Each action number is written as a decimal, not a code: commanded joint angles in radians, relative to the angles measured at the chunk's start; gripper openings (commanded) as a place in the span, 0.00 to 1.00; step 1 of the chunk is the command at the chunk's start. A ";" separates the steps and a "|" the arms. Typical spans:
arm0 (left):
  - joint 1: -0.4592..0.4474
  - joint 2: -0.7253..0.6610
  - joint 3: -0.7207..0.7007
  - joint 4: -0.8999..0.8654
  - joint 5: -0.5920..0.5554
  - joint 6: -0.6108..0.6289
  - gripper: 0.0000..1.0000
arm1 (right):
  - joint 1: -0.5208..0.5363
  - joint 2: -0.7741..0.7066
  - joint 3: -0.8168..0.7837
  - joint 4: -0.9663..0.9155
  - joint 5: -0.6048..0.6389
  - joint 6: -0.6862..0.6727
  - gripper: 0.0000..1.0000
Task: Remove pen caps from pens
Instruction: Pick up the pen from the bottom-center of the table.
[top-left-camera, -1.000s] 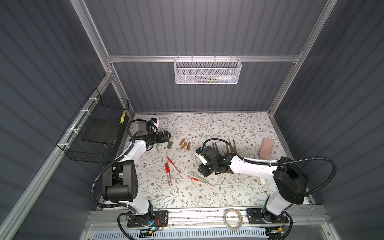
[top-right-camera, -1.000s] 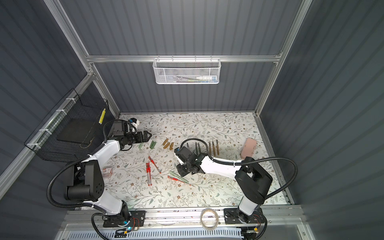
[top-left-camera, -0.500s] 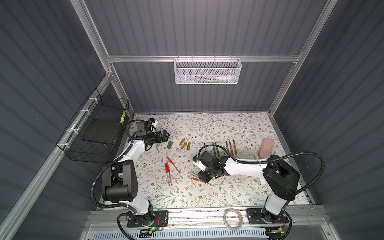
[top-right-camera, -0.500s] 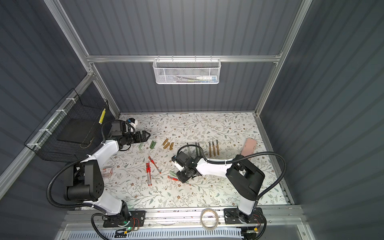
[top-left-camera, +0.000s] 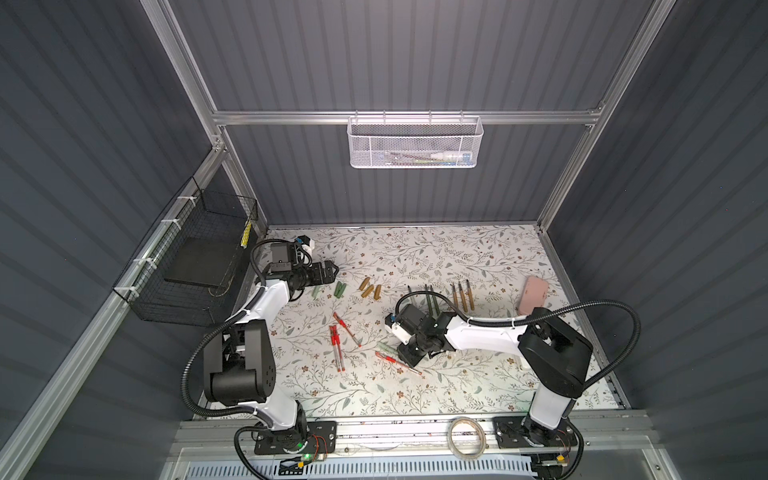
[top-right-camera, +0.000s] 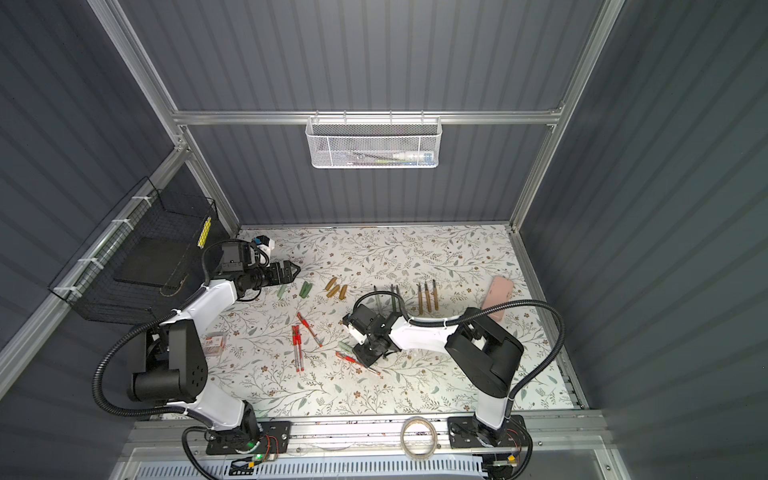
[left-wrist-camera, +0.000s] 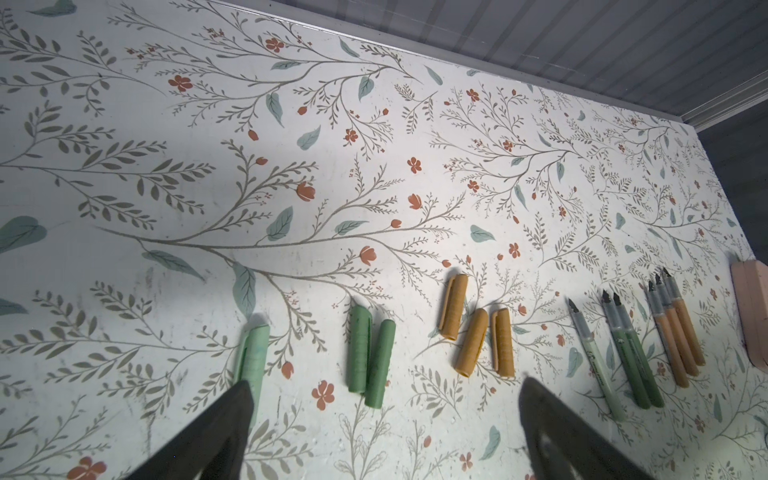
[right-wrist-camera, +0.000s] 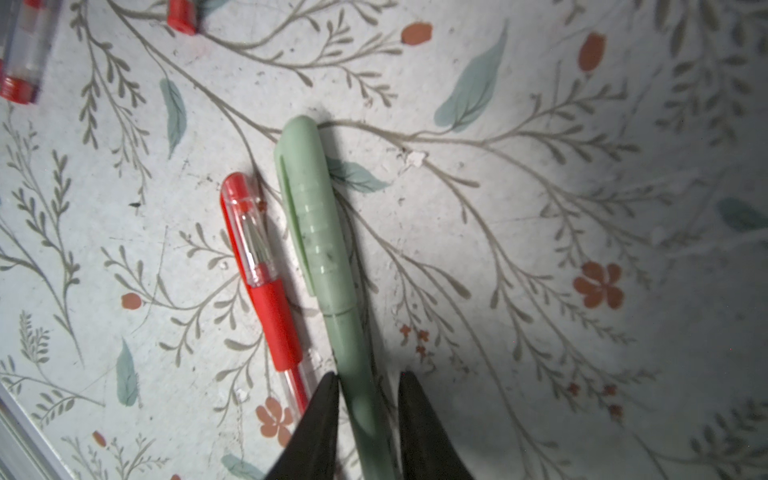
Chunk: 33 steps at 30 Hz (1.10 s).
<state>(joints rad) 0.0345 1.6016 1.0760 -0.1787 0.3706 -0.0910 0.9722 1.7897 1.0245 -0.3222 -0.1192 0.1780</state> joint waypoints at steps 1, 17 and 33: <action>0.009 -0.006 0.024 -0.002 0.031 -0.009 1.00 | -0.003 0.034 0.019 -0.033 0.054 -0.026 0.23; 0.008 -0.019 -0.006 0.120 0.327 -0.161 1.00 | -0.054 -0.052 0.043 0.025 0.151 0.005 0.04; -0.181 0.003 -0.143 0.523 0.549 -0.487 0.89 | -0.081 -0.105 0.172 0.127 0.273 0.184 0.02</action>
<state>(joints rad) -0.1116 1.6009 0.9474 0.2584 0.8536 -0.5247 0.8986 1.7004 1.1667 -0.2203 0.1356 0.3210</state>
